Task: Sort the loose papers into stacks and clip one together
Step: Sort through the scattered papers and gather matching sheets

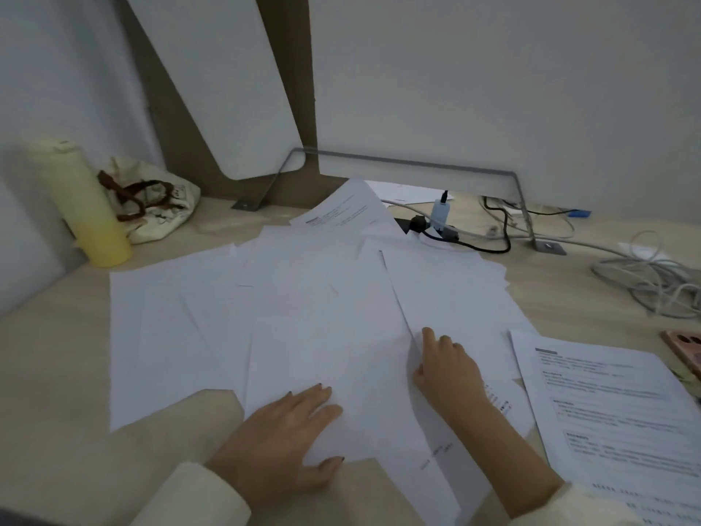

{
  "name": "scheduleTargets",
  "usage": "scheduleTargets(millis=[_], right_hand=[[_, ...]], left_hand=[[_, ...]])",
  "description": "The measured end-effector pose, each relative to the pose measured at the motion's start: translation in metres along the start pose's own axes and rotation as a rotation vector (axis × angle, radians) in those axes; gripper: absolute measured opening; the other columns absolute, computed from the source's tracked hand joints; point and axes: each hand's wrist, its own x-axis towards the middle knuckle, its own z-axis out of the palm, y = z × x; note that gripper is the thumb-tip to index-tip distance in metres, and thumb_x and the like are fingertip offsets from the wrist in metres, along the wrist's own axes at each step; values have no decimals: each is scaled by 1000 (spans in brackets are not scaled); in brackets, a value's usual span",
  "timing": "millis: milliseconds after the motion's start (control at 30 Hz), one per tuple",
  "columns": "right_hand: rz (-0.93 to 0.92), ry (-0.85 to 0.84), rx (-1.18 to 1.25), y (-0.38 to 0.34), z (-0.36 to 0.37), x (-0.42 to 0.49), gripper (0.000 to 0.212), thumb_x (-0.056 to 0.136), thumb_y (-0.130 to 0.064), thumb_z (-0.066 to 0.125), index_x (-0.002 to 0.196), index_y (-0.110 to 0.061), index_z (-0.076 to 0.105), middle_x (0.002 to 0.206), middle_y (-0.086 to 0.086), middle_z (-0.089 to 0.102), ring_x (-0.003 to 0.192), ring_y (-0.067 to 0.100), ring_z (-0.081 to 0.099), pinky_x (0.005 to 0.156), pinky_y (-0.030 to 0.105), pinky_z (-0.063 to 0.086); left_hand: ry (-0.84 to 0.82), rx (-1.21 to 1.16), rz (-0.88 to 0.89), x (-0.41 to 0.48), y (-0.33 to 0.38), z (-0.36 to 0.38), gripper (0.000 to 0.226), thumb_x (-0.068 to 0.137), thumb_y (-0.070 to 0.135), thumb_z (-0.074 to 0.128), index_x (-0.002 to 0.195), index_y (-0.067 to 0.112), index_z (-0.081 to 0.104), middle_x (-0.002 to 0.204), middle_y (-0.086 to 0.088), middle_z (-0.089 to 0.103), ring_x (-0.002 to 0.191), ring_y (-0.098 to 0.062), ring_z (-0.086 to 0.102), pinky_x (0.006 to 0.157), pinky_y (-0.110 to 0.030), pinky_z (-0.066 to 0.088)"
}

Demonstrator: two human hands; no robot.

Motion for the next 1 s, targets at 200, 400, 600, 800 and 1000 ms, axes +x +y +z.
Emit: scheduleTargets(millis=[200,400,600,800,1000], right_hand=[[-20,33,-22,4,-4,1,40,91,0,39,129,-10,33,113,9,53,82,21,47,65,23,33],[17,81,123,19,-3,-3,31,89,2,34,111,-8,54,101,8,64,71,18,43,56,25,30],[-77,132,371,23,-13,-13,33,90,1,36,106,-11,63,73,6,61,64,23,54,47,21,30],[-272,251,682,4,-54,-33,28,95,-8,42,105,-22,64,68,-13,58,57,6,51,54,9,36],[-251,399,1230,13,-99,-49,35,95,-12,46,86,-41,62,80,-16,70,76,0,63,71,24,52]], left_hand=[[-144,41,42,1,7,-17,82,68,61,18,145,31,15,158,6,11,145,-7,10,113,-26,21],[-117,149,66,4,13,-18,54,91,30,30,144,21,20,157,-7,16,144,-17,16,107,-33,32],[-195,84,-15,4,25,-19,73,85,52,43,145,25,13,158,-5,11,145,-16,11,115,-31,21],[-135,263,-16,12,38,-18,42,86,23,43,125,10,35,112,-14,50,98,-31,52,74,-36,41],[84,249,-17,9,31,-21,39,62,21,74,98,17,59,81,0,65,69,-13,64,53,-23,38]])
